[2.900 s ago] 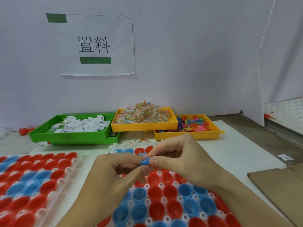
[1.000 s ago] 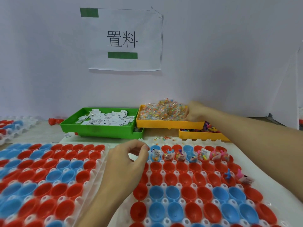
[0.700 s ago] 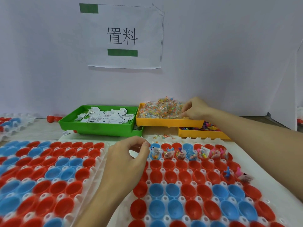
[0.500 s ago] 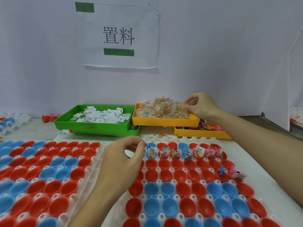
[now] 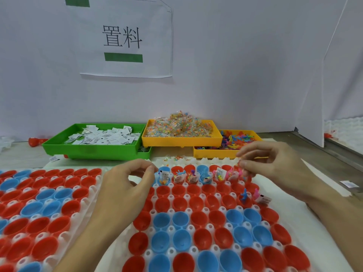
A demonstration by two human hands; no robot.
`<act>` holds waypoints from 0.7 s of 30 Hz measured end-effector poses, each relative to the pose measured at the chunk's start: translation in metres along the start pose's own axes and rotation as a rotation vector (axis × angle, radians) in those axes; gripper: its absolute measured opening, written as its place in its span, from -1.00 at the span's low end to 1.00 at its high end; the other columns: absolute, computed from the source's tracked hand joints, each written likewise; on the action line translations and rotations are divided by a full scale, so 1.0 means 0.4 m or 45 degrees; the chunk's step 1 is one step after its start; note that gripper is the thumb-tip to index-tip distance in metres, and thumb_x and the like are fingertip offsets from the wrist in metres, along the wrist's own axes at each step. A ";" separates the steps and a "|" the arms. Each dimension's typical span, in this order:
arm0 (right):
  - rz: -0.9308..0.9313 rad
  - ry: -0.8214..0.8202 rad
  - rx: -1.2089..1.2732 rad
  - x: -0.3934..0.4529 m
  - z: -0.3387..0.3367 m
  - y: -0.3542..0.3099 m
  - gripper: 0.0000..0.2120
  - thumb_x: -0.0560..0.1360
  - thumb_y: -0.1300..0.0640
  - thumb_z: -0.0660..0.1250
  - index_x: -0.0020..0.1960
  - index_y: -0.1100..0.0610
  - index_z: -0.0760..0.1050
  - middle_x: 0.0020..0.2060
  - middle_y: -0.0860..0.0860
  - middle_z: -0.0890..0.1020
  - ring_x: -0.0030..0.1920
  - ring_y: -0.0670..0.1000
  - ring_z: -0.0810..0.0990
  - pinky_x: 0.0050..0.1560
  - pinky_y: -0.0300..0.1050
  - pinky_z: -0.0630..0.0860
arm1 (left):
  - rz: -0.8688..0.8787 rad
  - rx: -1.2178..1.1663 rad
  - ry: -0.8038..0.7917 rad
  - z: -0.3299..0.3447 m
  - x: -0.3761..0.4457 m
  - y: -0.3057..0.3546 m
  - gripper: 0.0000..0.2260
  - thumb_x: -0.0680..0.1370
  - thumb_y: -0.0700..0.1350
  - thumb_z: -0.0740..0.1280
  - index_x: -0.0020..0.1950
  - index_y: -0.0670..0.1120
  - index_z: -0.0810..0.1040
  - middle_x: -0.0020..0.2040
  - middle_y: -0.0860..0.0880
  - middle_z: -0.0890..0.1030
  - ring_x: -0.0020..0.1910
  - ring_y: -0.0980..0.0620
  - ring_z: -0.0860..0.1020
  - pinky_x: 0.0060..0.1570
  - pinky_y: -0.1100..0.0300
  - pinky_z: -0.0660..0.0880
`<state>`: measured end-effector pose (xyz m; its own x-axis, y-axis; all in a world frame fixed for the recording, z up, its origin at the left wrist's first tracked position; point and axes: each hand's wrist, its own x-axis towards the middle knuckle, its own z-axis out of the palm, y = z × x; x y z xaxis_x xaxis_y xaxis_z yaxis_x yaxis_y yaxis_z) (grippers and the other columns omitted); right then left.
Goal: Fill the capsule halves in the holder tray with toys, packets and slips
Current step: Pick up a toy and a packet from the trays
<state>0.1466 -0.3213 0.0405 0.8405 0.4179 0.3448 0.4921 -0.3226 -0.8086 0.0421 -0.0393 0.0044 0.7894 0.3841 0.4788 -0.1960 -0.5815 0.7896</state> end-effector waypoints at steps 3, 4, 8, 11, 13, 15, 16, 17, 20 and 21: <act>0.024 -0.091 -0.027 -0.014 -0.017 0.013 -0.71 0.43 0.38 0.48 -0.17 -0.02 0.71 -0.26 0.06 0.73 -0.27 0.05 0.72 -0.24 -0.24 0.61 | 0.019 -0.002 -0.006 -0.001 -0.002 0.004 -0.80 0.54 -0.20 0.36 -0.22 0.04 0.67 -0.24 0.20 0.67 -0.17 0.22 0.61 -0.34 0.43 0.46; 0.027 -0.113 -0.033 -0.016 -0.022 0.014 -0.70 0.43 0.38 0.48 -0.17 -0.03 0.72 -0.25 0.05 0.73 -0.28 0.05 0.73 -0.24 -0.24 0.61 | 0.025 0.003 -0.007 -0.001 -0.003 0.004 -0.80 0.54 -0.20 0.36 -0.22 0.03 0.67 -0.23 0.19 0.67 -0.17 0.22 0.61 -0.34 0.43 0.46; 0.029 -0.179 -0.104 -0.021 -0.030 0.017 -0.69 0.45 0.33 0.48 -0.16 -0.11 0.72 -0.22 -0.02 0.74 -0.26 -0.02 0.73 -0.22 -0.27 0.62 | 0.018 0.019 -0.018 -0.003 -0.002 0.004 -0.80 0.55 -0.21 0.36 -0.20 0.03 0.68 -0.23 0.19 0.68 -0.17 0.22 0.61 -0.31 0.43 0.47; -0.028 -0.206 -0.264 -0.022 -0.026 0.011 -0.69 0.46 0.28 0.49 -0.14 -0.17 0.69 -0.22 -0.14 0.73 -0.22 -0.14 0.70 -0.17 -0.30 0.61 | 0.014 0.022 -0.011 -0.004 0.001 0.003 -0.79 0.55 -0.22 0.36 -0.21 0.03 0.68 -0.24 0.16 0.68 -0.17 0.21 0.61 -0.31 0.43 0.46; -0.058 -0.202 -0.345 -0.026 -0.026 0.003 -0.73 0.45 0.23 0.51 -0.14 -0.18 0.68 -0.24 -0.18 0.72 -0.20 -0.18 0.69 -0.11 -0.28 0.60 | 0.011 0.031 -0.007 -0.005 0.000 0.003 -0.80 0.55 -0.21 0.36 -0.20 0.02 0.68 -0.24 0.16 0.68 -0.16 0.21 0.60 -0.30 0.44 0.46; -0.078 -0.215 -0.395 -0.031 -0.028 -0.003 -0.76 0.44 0.21 0.53 -0.21 -0.15 0.69 -0.26 -0.22 0.71 -0.18 -0.19 0.67 -0.14 -0.32 0.55 | 0.003 0.032 -0.011 -0.005 -0.001 0.004 -0.80 0.55 -0.20 0.35 -0.19 0.03 0.68 -0.23 0.17 0.68 -0.14 0.22 0.60 -0.28 0.44 0.47; -0.084 -0.228 -0.429 -0.034 -0.027 -0.005 -0.76 0.43 0.21 0.53 -0.24 -0.15 0.69 -0.27 -0.23 0.70 -0.17 -0.19 0.65 -0.17 -0.36 0.51 | 0.003 0.038 -0.014 -0.004 -0.002 0.005 -0.81 0.55 -0.20 0.36 -0.19 0.02 0.68 -0.23 0.16 0.68 -0.13 0.22 0.60 -0.27 0.44 0.47; -0.079 -0.242 -0.461 -0.035 -0.025 -0.007 -0.75 0.42 0.22 0.54 -0.26 -0.13 0.70 -0.27 -0.24 0.70 -0.16 -0.19 0.64 -0.19 -0.40 0.48 | 0.003 0.043 -0.015 -0.004 -0.004 0.005 -0.81 0.55 -0.20 0.36 -0.19 0.02 0.68 -0.23 0.15 0.69 -0.12 0.23 0.60 -0.26 0.45 0.47; -0.030 -0.284 -0.522 -0.034 -0.020 -0.010 -0.74 0.41 0.23 0.55 -0.30 -0.12 0.69 -0.26 -0.21 0.69 -0.16 -0.19 0.61 -0.18 -0.42 0.46 | 0.003 0.051 -0.014 -0.004 -0.005 0.007 -0.82 0.55 -0.20 0.36 -0.18 0.01 0.68 -0.21 0.12 0.69 -0.11 0.23 0.60 -0.25 0.44 0.47; -0.019 -0.302 -0.531 -0.034 -0.018 -0.012 -0.74 0.41 0.23 0.54 -0.30 -0.13 0.69 -0.26 -0.21 0.69 -0.17 -0.19 0.61 -0.18 -0.42 0.46 | 0.004 0.054 -0.012 -0.004 -0.005 0.007 -0.82 0.55 -0.20 0.36 -0.18 0.01 0.69 -0.21 0.12 0.69 -0.11 0.24 0.59 -0.25 0.45 0.47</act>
<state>0.1345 -0.3315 0.0430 0.7818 0.5915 0.1975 0.5934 -0.6083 -0.5271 0.0388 -0.0406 0.0064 0.7945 0.3756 0.4772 -0.1734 -0.6127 0.7711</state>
